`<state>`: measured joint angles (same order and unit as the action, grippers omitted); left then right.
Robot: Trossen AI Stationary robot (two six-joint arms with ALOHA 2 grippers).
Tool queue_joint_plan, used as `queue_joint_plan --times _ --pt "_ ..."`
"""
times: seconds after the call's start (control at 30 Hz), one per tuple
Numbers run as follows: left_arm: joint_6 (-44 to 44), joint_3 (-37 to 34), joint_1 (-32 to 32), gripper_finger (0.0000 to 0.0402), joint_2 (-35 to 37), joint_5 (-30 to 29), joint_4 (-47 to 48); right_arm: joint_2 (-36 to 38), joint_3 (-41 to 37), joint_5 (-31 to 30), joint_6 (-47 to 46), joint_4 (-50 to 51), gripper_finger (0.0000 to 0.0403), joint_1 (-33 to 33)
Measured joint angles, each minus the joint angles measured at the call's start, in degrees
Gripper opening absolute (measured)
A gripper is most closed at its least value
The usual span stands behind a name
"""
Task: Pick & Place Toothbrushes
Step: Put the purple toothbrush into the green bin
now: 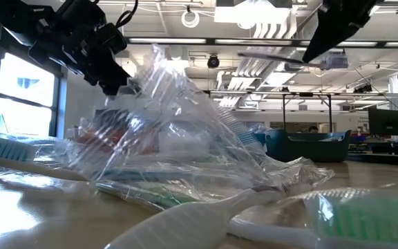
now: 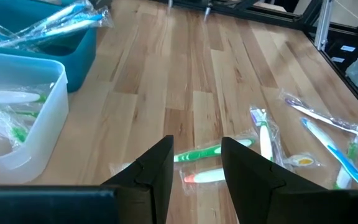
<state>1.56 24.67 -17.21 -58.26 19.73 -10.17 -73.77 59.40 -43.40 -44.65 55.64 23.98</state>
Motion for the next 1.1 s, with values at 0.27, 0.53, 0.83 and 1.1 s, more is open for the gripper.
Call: queue_joint_plan --times 0.27,0.53,0.83,1.1 --pt "0.0 0.0 0.0 0.0132 0.0 -4.2 -0.8 0.2 0.0 1.9 13.7 5.3 0.0002 -13.7" --pt "0.0 0.0 0.0 0.0132 0.0 -7.3 -0.7 0.2 0.0 11.1 25.1 5.2 0.0002 -28.9" --pt "0.2 0.0 0.0 0.0132 0.0 -7.3 0.1 0.1 3.8 16.6 31.6 12.2 0.0003 -40.1" --pt "0.2 0.0 0.0 0.0132 0.0 -7.3 0.1 -0.8 9.4 17.2 45.2 13.5 0.0003 -47.6"
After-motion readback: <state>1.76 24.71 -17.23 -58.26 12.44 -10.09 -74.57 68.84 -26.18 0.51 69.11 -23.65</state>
